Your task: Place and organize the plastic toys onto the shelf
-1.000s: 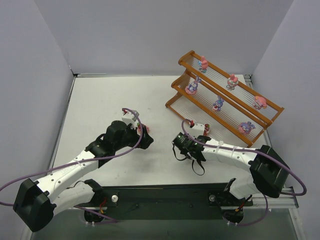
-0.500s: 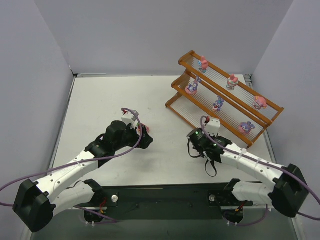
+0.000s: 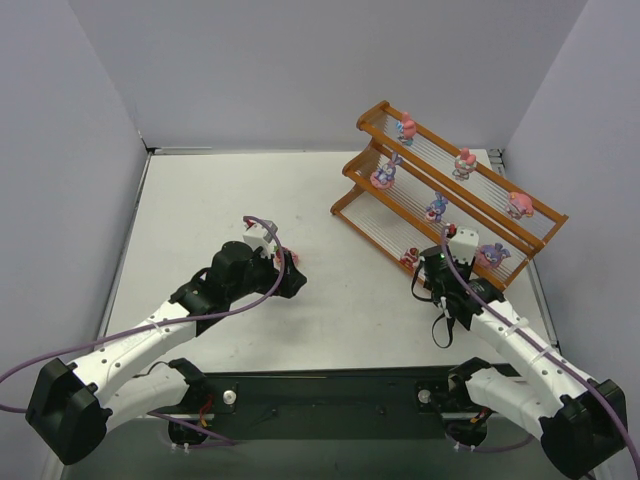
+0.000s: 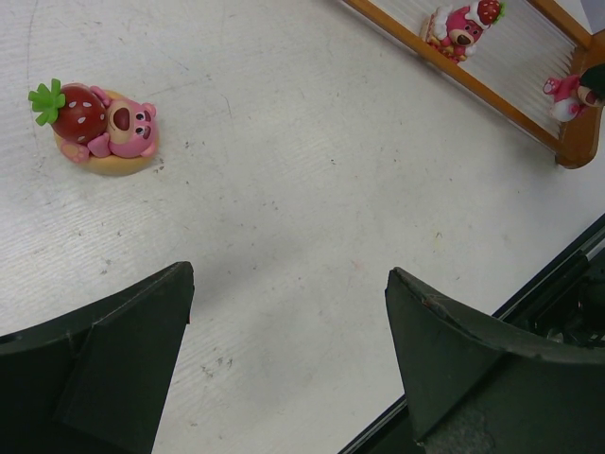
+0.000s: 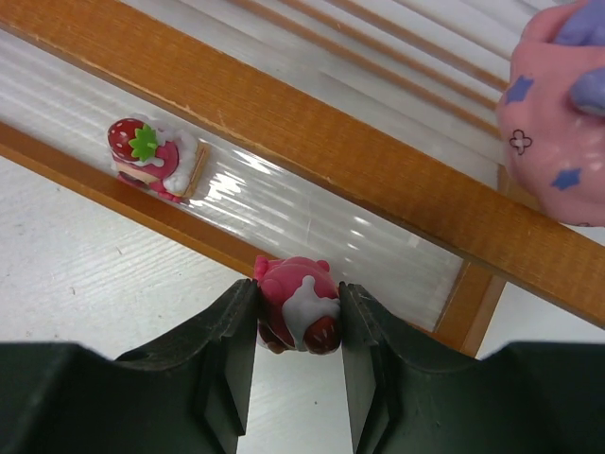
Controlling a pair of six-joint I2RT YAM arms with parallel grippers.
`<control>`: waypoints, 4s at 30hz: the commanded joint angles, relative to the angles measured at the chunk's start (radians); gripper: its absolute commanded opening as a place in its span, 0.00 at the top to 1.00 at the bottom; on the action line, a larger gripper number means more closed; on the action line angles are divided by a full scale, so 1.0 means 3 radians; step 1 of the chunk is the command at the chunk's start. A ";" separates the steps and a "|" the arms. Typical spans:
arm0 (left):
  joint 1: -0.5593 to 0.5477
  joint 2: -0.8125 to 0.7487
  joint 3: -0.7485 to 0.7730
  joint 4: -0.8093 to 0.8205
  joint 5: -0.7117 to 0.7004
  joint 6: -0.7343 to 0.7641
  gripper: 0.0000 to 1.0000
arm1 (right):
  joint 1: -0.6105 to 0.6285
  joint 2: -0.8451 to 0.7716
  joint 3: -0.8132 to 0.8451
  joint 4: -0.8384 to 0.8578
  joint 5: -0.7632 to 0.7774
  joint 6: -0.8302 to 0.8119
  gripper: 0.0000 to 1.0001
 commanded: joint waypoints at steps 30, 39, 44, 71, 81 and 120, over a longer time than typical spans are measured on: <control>0.0003 -0.0221 -0.0161 0.0180 -0.0029 -0.0018 0.07 | -0.0569 -0.0326 -0.0715 0.0944 0.0021 -0.0606 1.00; 0.0023 -0.0308 -0.0171 0.0195 -0.0070 -0.0003 0.07 | -0.0687 -0.0029 -0.0705 0.1083 -0.0158 -0.0769 1.00; 0.0044 -0.0389 -0.0186 0.0190 -0.0131 0.0007 0.07 | -0.0707 -0.0029 -0.0735 0.1174 -0.0179 -0.0760 1.00; 0.0105 -0.0574 -0.0202 0.0185 -0.0152 0.0018 0.07 | -0.0727 -0.0090 -0.0883 0.1164 0.0174 -0.0514 0.80; 0.0120 -0.0553 -0.0197 0.0180 -0.0152 0.0023 0.07 | -0.0727 -0.0024 -0.0914 0.1200 0.0184 -0.0488 0.73; 0.0171 -0.0589 -0.0191 0.0149 -0.0223 0.0033 0.07 | -0.0702 -0.0212 -0.0899 0.1134 0.0215 -0.0524 0.53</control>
